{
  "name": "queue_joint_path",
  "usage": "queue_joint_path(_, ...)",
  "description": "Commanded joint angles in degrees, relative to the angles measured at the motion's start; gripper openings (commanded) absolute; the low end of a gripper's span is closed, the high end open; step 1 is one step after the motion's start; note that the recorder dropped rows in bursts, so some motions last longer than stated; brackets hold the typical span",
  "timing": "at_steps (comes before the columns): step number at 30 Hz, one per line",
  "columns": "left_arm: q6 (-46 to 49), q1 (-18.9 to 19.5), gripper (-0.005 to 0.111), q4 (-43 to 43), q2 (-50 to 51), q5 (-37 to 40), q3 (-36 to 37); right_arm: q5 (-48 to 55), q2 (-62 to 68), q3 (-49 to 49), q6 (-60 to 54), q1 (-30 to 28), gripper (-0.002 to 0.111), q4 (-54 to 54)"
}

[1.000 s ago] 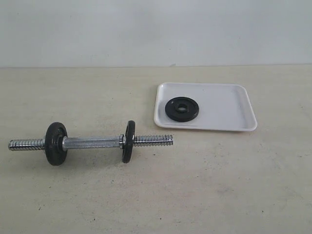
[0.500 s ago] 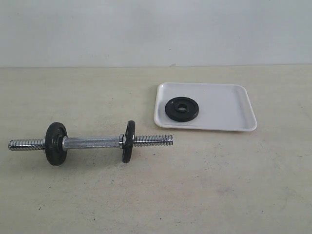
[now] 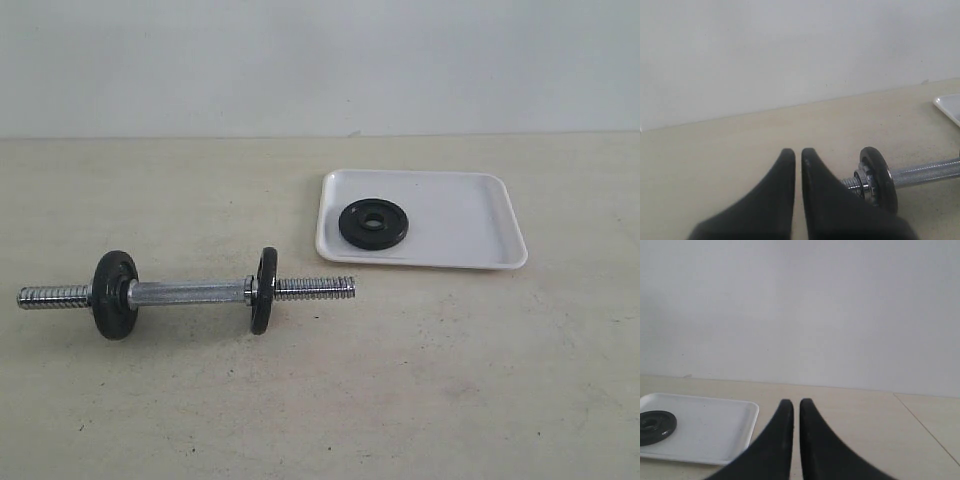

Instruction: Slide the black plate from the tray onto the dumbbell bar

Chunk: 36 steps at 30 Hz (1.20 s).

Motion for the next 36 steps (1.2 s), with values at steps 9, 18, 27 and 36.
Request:
queue_joint_path(9,0.2,-0.1,0.004,0.0,-0.1,-0.8,0.2,-0.7,-0.2,-0.1,-0.1,-0.1,0.003,-0.4)
queue_joint_path(18,-1.6,-0.1,0.004,-0.4,-0.1,-17.7,0.2,-0.7,-0.2,-0.1,-0.1,-0.1,0.003,-0.4)
queue_joint_path(27,-23.7,-0.1,0.004,2.5,-0.1,-65.3,0.2,-0.7,-0.2,-0.1,-0.1,-0.1,0.003,-0.4)
queue_joint_path(36,-56.4,-0.1,0.004,24.8,-0.1,-77.2,0.2,-0.7,-0.2,-0.1,-0.1,-0.1,0.003,-0.4)
